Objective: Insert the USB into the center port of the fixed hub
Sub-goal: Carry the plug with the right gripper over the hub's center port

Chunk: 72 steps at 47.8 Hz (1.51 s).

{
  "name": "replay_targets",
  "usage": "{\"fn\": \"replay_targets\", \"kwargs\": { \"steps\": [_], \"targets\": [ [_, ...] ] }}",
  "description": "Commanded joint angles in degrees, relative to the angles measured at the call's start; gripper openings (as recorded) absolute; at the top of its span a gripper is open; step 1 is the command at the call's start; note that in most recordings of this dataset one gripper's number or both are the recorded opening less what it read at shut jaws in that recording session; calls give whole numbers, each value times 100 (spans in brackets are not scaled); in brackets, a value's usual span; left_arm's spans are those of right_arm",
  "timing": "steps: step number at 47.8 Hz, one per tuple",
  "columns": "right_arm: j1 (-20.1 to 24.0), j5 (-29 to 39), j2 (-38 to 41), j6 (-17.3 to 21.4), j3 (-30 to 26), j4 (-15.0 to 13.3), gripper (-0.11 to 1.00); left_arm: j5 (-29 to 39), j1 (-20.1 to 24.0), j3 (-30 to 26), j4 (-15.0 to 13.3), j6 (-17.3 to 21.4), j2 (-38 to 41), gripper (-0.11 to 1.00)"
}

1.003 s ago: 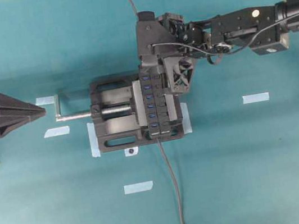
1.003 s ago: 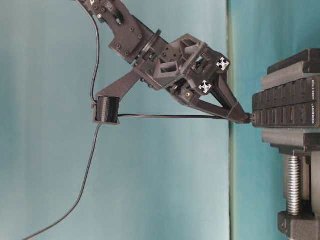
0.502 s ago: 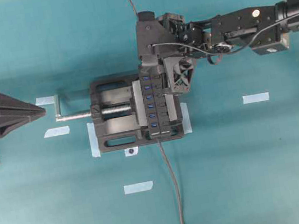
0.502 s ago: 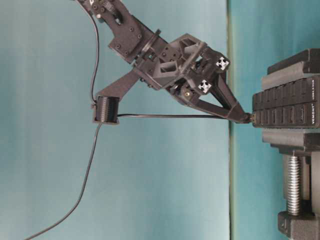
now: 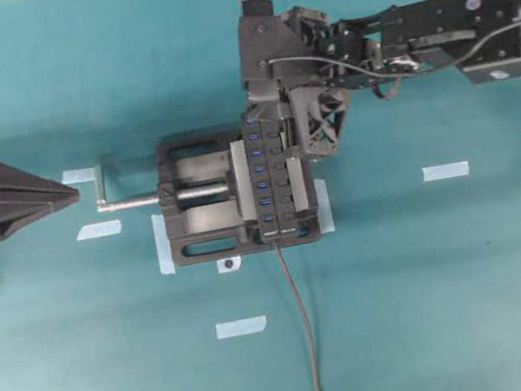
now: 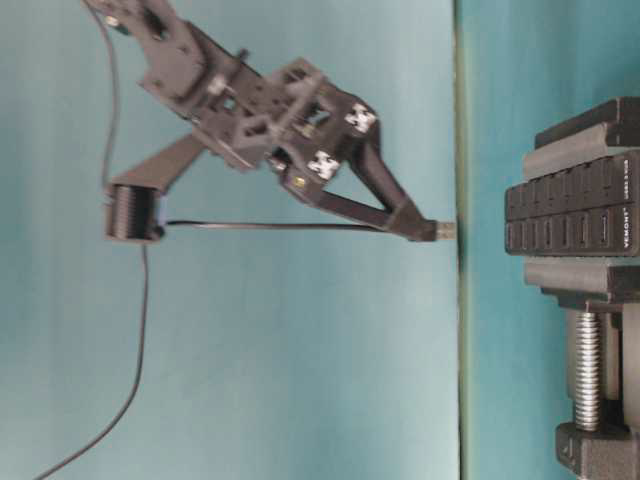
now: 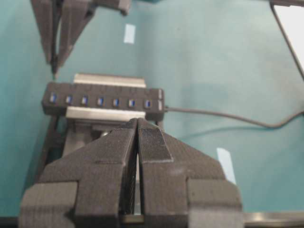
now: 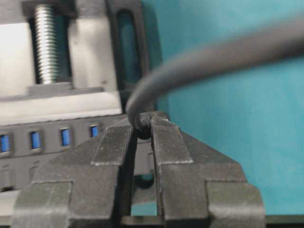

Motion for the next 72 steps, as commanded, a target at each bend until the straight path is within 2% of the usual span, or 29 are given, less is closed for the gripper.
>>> {"fn": "replay_targets", "kwargs": {
  "steps": [1,72],
  "targets": [
    [35,18,-272,123,-141,9,10,-26,9,-105,0,-9,26,0],
    [483,26,-141,360,-149,26,10,-26,9,-114,9,-18,44,0]
  ]
}}
